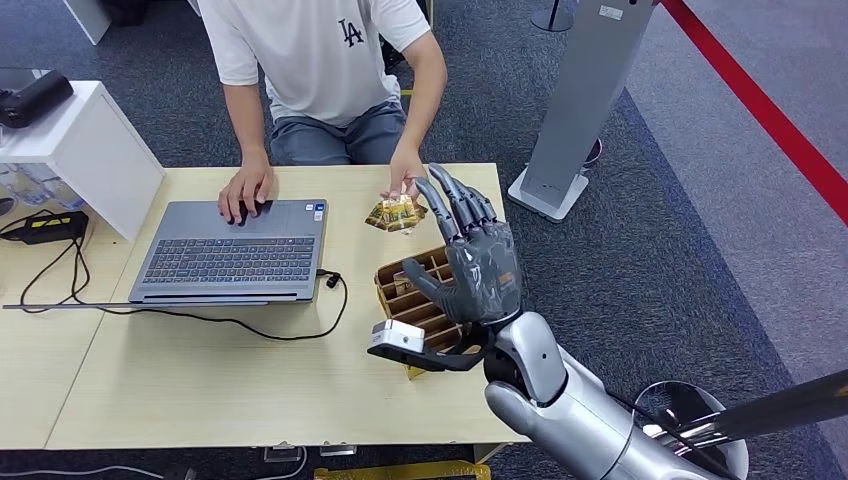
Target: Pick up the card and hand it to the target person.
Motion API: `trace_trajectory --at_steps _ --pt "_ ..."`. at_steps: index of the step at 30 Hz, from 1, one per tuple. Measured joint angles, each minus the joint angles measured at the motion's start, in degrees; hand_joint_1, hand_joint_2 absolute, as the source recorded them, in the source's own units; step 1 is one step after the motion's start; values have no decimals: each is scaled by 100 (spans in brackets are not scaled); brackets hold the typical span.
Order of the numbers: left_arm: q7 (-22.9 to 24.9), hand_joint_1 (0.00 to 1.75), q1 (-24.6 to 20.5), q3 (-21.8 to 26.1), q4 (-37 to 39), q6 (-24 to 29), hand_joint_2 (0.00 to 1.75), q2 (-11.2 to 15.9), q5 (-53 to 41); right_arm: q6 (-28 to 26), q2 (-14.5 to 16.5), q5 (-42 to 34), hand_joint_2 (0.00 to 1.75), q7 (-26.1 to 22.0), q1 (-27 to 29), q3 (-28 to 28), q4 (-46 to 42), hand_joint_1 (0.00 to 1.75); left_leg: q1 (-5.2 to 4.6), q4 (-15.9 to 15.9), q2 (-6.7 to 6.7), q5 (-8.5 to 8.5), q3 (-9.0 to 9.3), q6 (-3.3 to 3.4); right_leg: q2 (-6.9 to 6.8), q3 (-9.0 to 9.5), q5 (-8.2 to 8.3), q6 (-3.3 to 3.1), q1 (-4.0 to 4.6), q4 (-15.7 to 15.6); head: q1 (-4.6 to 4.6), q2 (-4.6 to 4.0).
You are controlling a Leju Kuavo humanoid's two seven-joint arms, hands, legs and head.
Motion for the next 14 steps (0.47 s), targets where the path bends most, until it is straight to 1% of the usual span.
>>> trace_trajectory --at_steps 2,5,7,11,14 --pt "2 0 2 0 0 14 0 1 42 93 16 -1138 175 -325 53 -5 53 0 0 0 0 0 0 0 0 0 0 0 0 0 -2 0" --pt "15 0 7 0 1 39 0 2 110 440 31 -3300 175 -1048 214 -49 112 0 0 0 0 0 1 0 -1 0 0 0 0 0 -1 0" --pt "29 0 13 0 2 49 0 4 141 693 37 -4353 175 -1372 351 -104 135 0 0 0 0 0 1 0 0 -1 0 0 0 0 -1 0" --pt "76 0 21 0 1 60 0 7 180 1123 15 -5505 175 -1614 624 -245 137 0 0 0 0 0 1 0 0 -1 0 0 0 -1 -1 0" --pt "98 0 28 0 2 65 0 7 196 1358 -27 -5962 175 -1646 822 -329 117 0 0 0 0 0 1 0 0 -2 0 0 0 -1 1 0"
